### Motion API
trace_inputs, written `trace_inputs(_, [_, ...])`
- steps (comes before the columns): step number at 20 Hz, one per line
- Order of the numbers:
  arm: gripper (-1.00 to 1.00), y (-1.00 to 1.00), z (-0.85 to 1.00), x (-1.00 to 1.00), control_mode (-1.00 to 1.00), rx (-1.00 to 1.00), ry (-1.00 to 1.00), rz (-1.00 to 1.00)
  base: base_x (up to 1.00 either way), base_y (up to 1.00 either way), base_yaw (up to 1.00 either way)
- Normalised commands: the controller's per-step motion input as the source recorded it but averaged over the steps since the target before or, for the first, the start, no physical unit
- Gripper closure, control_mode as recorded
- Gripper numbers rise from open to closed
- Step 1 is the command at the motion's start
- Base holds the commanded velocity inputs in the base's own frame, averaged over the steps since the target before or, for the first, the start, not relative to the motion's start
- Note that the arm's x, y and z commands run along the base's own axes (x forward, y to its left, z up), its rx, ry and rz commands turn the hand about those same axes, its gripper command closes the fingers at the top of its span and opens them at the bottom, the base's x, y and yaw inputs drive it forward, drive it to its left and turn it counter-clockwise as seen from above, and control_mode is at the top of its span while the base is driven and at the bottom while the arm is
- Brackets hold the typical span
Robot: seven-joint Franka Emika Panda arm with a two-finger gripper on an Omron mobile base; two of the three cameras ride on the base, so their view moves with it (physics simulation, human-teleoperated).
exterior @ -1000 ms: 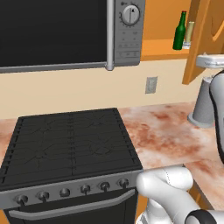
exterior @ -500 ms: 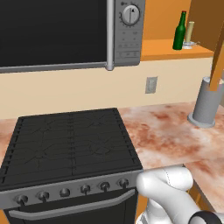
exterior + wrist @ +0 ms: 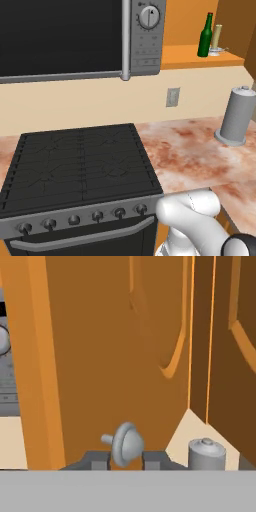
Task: Get the candle and the beer from the cabinet and move them to the dining counter.
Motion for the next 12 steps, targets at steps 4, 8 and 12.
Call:
trace_inputs(4, [1.00, -0.39, 0.00, -0.23, -1.00, 0.00, 0.00, 0.00, 0.00, 0.00, 0.00])
trace_inputs(8, [1.00, -0.11, 0.00, -0.19, -1.00, 0.00, 0.00, 0.00, 0.00, 0.00, 0.00])
trace_inputs(12, [1.00, -0.05, 0.00, -0.18, -1.00, 0.00, 0.00, 0.00, 0.00, 0.00, 0.00])
